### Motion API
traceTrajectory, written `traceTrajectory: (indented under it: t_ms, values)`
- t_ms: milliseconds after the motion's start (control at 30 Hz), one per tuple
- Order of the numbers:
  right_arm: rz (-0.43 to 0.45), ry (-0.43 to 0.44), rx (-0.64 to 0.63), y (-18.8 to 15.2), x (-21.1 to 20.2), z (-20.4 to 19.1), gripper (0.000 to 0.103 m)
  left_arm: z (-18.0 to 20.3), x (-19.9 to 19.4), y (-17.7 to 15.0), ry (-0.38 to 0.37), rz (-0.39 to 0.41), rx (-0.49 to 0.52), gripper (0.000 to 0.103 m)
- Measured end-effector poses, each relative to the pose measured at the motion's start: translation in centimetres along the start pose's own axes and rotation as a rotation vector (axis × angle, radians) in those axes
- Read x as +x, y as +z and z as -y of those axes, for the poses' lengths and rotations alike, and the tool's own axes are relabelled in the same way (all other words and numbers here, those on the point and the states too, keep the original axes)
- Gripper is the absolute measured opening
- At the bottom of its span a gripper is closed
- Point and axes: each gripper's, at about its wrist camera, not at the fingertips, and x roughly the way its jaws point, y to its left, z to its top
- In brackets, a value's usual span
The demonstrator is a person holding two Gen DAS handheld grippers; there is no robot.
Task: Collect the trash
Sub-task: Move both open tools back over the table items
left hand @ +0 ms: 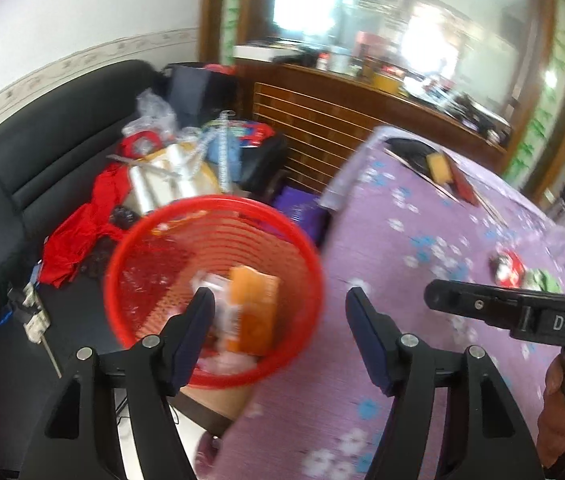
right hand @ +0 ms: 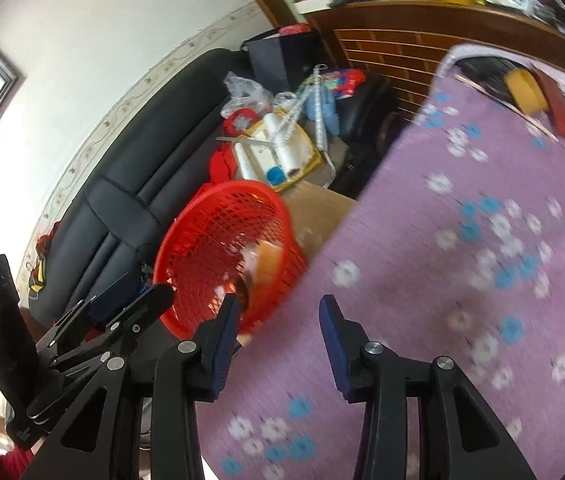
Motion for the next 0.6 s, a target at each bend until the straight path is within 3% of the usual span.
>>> traceTrajectory:
  t_ms: [267,600]
  values:
    - [0.06,-0.07,0.135,-3.8,-6.4,7.2,0.045,7.5,-0.2,-1.4,-0.097,-0.037,0.121,0.067]
    - [0.236,-0.358,0.342,-6.5,-19.9,23.3,0.058,14.6,-1.0,-3.3,-0.161,-0.065,0.229,0.067]
